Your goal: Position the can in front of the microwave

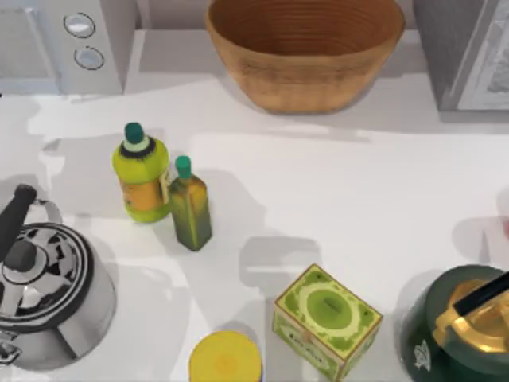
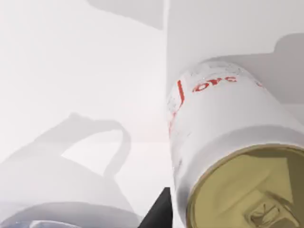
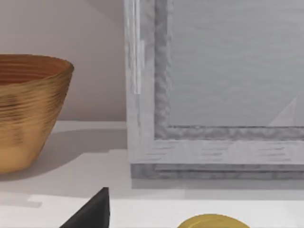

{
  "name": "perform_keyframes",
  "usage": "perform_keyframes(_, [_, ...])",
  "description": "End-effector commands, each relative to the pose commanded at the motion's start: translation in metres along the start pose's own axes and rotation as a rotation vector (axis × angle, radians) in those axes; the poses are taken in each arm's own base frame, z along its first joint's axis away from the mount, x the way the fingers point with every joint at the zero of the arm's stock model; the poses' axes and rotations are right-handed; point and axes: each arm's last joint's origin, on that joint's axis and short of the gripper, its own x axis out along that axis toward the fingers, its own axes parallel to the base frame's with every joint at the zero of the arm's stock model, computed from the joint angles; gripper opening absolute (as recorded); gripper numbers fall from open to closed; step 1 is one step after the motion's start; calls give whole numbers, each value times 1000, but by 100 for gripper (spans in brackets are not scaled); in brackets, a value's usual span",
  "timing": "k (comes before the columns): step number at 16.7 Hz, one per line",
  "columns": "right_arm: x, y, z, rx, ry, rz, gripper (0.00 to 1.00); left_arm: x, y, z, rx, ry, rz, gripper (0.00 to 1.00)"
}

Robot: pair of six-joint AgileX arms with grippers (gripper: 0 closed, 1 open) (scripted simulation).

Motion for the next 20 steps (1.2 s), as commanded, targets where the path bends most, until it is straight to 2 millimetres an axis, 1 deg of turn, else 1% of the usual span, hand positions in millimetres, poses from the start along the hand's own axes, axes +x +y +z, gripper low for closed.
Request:
perform_keyframes(3, [0,0,0,0,0,0,100,0,0,0,0,0,0,98])
perform_keyframes(4, [0,0,0,0,0,0,100,0,0,0,0,0,0,100])
perform_keyframes(13, [0,0,0,0,0,0,100,-1,-1,0,1,0,-1,100])
perform_keyframes(15, [0,0,0,0,0,0,100,-10,0,1,1,-2,-1,100])
perform_keyframes(18, [0,0,0,0,0,0,100,-31,0,1,0,-4,0,100])
perform_keyframes(20, [0,0,0,0,0,0,100,-39,0,0,1,0,0,100])
